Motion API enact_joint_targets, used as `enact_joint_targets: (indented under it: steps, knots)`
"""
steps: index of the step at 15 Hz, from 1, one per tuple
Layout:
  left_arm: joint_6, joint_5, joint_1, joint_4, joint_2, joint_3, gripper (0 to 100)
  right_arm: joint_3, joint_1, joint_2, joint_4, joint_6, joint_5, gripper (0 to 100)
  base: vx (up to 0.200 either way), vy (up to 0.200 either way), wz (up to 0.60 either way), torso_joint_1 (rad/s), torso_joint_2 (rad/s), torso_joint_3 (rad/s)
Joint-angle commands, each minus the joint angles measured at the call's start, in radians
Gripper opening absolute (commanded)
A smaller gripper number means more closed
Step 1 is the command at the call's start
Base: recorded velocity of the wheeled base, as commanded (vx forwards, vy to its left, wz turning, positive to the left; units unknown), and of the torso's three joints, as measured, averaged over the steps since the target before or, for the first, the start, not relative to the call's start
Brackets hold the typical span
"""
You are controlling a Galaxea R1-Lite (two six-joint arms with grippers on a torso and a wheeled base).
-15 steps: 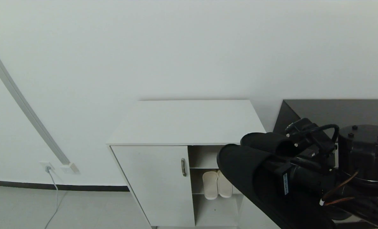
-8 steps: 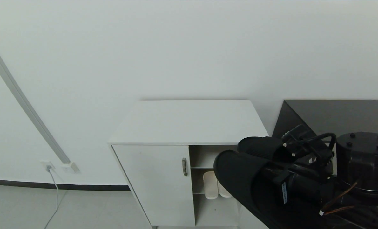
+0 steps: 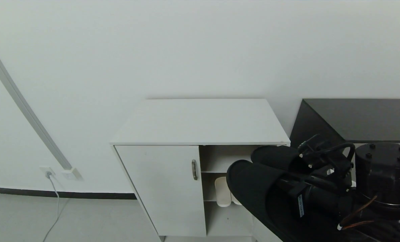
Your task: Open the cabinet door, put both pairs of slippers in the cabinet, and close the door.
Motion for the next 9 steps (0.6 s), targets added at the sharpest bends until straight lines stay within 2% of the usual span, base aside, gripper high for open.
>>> enact_joint_targets:
  steps: [1,9]
  knots:
    - [0.001,0.0,0.0,0.0,0.0,0.0,0,0.004,0.001,0.005,0.0,0.0,0.001,0,0.0,0.0,0.0,-0.227,0.52,0.305]
    - [-0.002,0.0,0.0,0.0,0.0,0.0,0,0.01,0.002,0.018,-0.006,0.0,-0.001,0,0.0,0.0,0.0,-0.22,0.55,0.319]
